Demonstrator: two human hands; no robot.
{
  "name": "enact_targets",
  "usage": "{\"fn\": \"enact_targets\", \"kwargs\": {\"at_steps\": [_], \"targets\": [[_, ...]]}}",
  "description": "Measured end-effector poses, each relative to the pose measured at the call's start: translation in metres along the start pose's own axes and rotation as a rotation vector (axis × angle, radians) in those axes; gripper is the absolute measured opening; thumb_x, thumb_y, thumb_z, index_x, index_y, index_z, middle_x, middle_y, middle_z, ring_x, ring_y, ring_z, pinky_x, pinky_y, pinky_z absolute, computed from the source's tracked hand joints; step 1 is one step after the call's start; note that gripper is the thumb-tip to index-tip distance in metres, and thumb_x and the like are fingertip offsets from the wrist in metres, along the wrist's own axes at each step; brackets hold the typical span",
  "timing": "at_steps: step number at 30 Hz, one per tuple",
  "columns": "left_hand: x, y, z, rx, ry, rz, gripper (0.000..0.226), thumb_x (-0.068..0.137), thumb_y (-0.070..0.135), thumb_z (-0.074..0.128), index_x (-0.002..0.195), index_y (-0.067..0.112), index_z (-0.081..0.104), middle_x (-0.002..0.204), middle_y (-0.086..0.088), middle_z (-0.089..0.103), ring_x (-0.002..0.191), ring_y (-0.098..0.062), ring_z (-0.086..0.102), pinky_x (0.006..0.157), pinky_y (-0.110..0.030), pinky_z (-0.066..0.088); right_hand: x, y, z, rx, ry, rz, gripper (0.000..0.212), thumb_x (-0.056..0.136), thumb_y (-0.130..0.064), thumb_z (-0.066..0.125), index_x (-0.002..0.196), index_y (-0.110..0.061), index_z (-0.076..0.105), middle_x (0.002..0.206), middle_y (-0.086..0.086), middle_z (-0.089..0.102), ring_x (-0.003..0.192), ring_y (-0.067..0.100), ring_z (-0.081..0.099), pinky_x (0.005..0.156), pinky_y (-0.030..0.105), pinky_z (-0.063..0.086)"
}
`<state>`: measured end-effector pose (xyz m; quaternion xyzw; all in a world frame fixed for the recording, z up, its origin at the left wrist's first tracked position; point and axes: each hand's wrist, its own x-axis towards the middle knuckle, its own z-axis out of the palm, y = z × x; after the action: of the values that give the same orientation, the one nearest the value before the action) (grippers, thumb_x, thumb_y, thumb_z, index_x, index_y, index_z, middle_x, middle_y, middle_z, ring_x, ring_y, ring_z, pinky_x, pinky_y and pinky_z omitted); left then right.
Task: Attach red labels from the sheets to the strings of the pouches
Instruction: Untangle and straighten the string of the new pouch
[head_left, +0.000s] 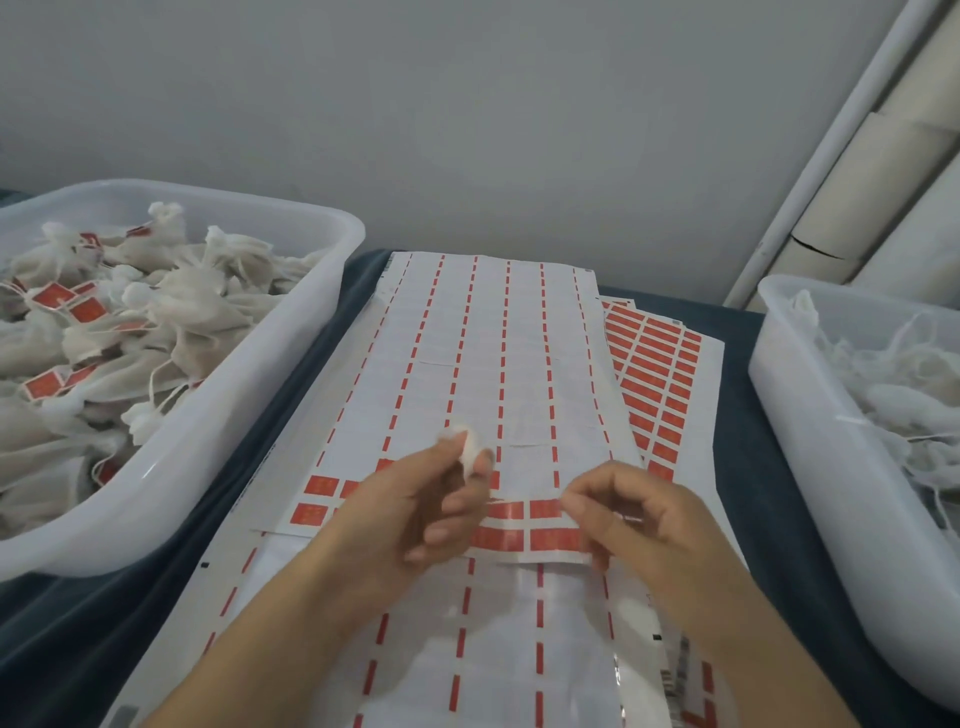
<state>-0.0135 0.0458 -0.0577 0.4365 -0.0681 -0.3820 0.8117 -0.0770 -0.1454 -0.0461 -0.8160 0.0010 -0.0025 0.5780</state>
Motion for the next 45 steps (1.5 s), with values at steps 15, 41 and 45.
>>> {"fn": "enact_targets", "kwargs": {"at_steps": [15, 41, 45], "targets": [[0.0, -0.009, 0.012, 0.807, -0.121, -0.044, 0.019, 0.084, 0.033, 0.059, 0.092, 0.016, 0.063, 0.057, 0.009, 0.052, 0.045, -0.002, 0.045, 0.045, -0.013, 0.038, 0.0, 0.011, 0.037, -0.088, 0.165, -0.268, 0.014, 0.089, -0.039, 0.043, 0.093, -0.029, 0.052, 0.097, -0.026, 0.061, 0.094, -0.005, 0.059, 0.072, 0.005, 0.046], [0.0, -0.016, 0.016, 0.79, 0.033, 0.203, 0.019, 0.078, 0.037, 0.062, 0.09, 0.023, 0.061, 0.064, 0.009, 0.066, 0.053, -0.003, 0.055, 0.051, -0.013, 0.046, 0.003, 0.005, 0.009, 0.02, -0.08, -0.004, 0.032, 0.065, -0.043, 0.065, 0.095, -0.033, 0.068, 0.094, -0.018, 0.068, 0.094, 0.001, 0.061, 0.078, 0.014, 0.05], [0.001, -0.013, 0.015, 0.673, 0.039, 0.262, 0.019, 0.084, 0.02, 0.058, 0.099, 0.019, 0.046, 0.065, 0.001, 0.066, 0.051, -0.011, 0.053, 0.048, -0.017, 0.045, 0.003, 0.008, 0.01, 0.063, 0.046, 0.07, 0.028, 0.062, -0.04, 0.065, 0.086, -0.029, 0.073, 0.089, -0.017, 0.07, 0.087, -0.002, 0.062, 0.068, 0.008, 0.048]]}}
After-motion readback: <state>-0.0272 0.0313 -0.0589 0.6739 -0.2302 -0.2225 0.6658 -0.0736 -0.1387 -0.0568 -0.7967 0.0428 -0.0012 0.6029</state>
